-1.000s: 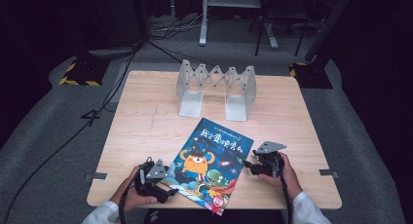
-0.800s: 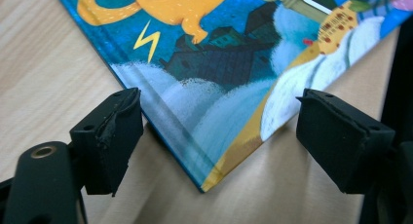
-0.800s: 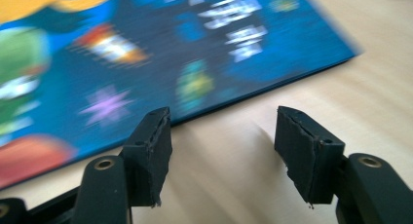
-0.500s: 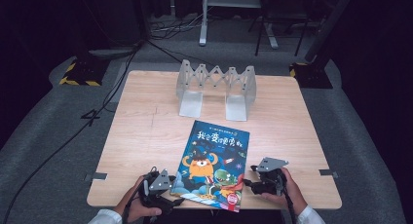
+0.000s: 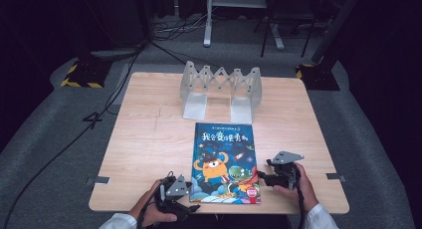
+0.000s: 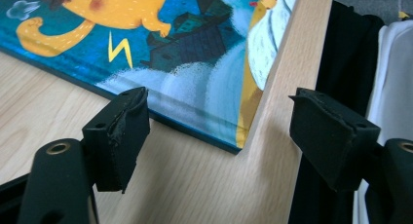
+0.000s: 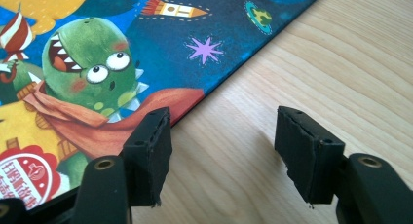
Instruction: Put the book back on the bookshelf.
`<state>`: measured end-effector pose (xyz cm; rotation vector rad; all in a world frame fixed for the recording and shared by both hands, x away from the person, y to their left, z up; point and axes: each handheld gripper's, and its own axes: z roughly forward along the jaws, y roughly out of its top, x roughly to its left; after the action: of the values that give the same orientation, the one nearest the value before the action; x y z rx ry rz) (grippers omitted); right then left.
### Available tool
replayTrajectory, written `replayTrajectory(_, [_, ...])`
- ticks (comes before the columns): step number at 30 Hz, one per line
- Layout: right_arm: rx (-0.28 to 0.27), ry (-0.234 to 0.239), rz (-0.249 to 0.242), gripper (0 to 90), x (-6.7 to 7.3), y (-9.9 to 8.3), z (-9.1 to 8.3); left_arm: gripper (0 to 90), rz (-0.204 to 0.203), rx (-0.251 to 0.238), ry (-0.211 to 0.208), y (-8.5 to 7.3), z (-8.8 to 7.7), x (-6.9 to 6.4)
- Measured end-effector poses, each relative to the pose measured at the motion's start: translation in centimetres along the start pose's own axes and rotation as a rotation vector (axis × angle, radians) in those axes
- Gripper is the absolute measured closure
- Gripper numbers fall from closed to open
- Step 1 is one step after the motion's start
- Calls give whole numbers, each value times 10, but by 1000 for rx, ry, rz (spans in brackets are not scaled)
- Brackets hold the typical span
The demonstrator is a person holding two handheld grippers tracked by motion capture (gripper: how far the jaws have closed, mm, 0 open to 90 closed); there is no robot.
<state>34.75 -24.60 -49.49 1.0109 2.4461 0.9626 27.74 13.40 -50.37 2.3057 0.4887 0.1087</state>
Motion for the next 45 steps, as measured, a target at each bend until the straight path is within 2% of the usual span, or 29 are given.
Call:
replayTrajectory(1, [1,4,4,392,-1,-1,-1,229,-8,-2,-5,1,1,-1])
replayTrajectory(7, [6,7,5,384,-5,-7,-7,219,18,4,-5,6,7,-7])
replayTrajectory(11, [14,27,1,369,-4,-12,-12,238,-4,-5,-3,3,4,-5])
replayTrajectory(14, [27,36,-10,357,1,-18,-20,233,-20,1,35,-1,-1,1])
replayTrajectory(17, [43,63,-29,342,6,-28,-31,227,-45,0,79,-6,-7,8])
replayTrajectory(18, [53,66,-34,341,9,-30,-34,227,-49,6,109,-8,-8,10])
replayTrajectory(19, [53,66,-34,341,9,-30,-34,226,-49,6,109,-8,-8,10])
replayTrajectory(20, [78,78,-49,340,14,-34,-41,226,-58,3,125,-10,-10,13])
replayTrajectory(24, [113,91,-67,363,21,-35,-46,223,-62,3,132,-13,-14,20])
replayTrajectory(26, [170,103,-88,450,30,-31,-49,222,-95,1,160,-16,-18,29])
replayTrajectory(29, [223,96,-81,530,35,-25,-50,221,-122,1,190,-14,-17,35])
replayTrajectory(31, [278,97,-88,559,38,-20,-50,220,-123,1,192,-10,-12,35])
replayTrajectory(33, [344,112,-115,605,41,-13,-49,220,-117,0,184,-5,-7,31])
replayTrajectory(36, [408,122,-138,614,45,-6,-47,221,-85,3,165,1,0,23])
replayTrajectory(37, [429,127,-149,631,46,-4,-46,217,-88,5,160,2,1,22])
replayTrajectory(41, [489,145,-192,694,51,4,-42,214,-87,5,162,2,1,22])
replayTrajectory(45, [507,162,-220,753,56,9,-39,213,-86,5,162,2,1,22])
